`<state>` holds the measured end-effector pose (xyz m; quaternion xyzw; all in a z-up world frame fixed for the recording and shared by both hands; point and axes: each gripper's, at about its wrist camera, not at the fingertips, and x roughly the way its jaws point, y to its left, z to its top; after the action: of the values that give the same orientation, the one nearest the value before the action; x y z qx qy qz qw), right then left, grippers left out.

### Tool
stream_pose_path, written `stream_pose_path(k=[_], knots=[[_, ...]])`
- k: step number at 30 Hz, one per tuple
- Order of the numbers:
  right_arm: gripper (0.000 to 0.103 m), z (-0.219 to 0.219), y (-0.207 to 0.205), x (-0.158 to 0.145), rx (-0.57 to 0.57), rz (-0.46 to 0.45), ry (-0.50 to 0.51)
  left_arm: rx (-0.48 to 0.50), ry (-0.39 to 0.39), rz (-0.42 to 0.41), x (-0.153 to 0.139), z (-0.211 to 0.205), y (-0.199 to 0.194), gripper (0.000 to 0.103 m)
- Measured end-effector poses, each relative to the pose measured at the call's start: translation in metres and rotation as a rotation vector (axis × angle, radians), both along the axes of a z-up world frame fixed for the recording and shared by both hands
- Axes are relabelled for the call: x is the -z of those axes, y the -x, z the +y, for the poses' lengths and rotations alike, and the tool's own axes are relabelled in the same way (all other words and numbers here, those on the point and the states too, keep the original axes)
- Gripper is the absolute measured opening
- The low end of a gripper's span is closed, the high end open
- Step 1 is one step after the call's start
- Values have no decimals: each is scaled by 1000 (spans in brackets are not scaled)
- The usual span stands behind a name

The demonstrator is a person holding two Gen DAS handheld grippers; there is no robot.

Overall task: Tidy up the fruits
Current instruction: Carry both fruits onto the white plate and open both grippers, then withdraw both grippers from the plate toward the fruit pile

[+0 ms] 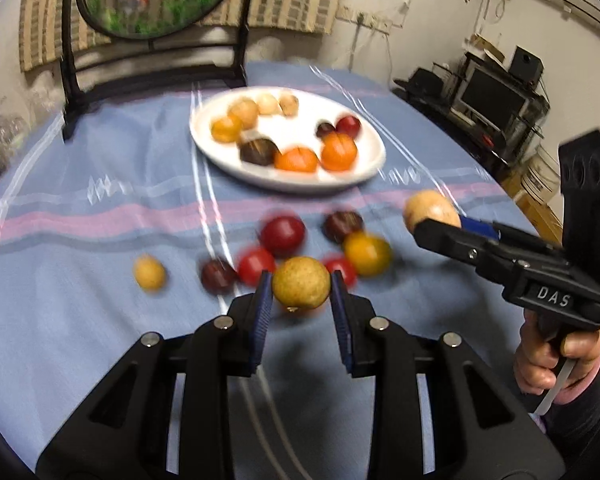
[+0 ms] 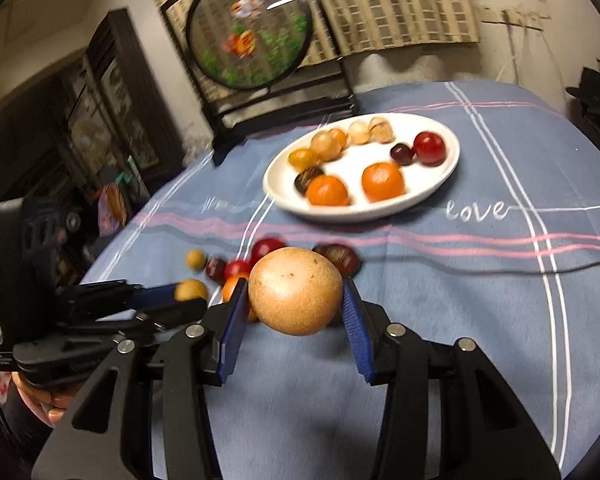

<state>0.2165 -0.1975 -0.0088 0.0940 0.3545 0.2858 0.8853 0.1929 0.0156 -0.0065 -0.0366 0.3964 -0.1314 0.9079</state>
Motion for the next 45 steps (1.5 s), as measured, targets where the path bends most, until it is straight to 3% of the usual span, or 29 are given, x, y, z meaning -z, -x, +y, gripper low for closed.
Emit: stream_pose_path(k=[3, 7, 16, 26, 27, 28, 34, 37, 43, 45], knots=[[47, -3, -23, -6, 43, -12, -33, -28, 13, -9, -14, 8, -29, 30], [47, -4, -65, -7, 116, -55, -38, -82, -61, -44, -26, 6, -77, 30], [47, 11, -122, 9, 113, -23, -37, -82, -111, -30, -13, -7, -159, 30], [49, 29, -143, 14, 65, -40, 12, -104, -115, 10, 10, -4, -183, 31], [54, 30, -142, 14, 61, -36, 16, -114, -110, 12, 10, -2, -182, 36], [65, 29, -141, 12, 65, -37, 19, -124, -103, 10, 8, 1, -179, 55], [66, 22, -114, -17, 48, -100, 20, -169, -74, -62, -24, 19, -133, 93], [66, 21, -94, -21, 22, -98, 29, -197, -64, -90, -31, 29, -95, 100], [67, 23, -56, -4, -28, -42, 67, -242, 30, -53, -12, 45, -27, 101], [67, 21, -45, 1, -28, -30, 82, -262, 30, -60, -3, 47, -13, 101]])
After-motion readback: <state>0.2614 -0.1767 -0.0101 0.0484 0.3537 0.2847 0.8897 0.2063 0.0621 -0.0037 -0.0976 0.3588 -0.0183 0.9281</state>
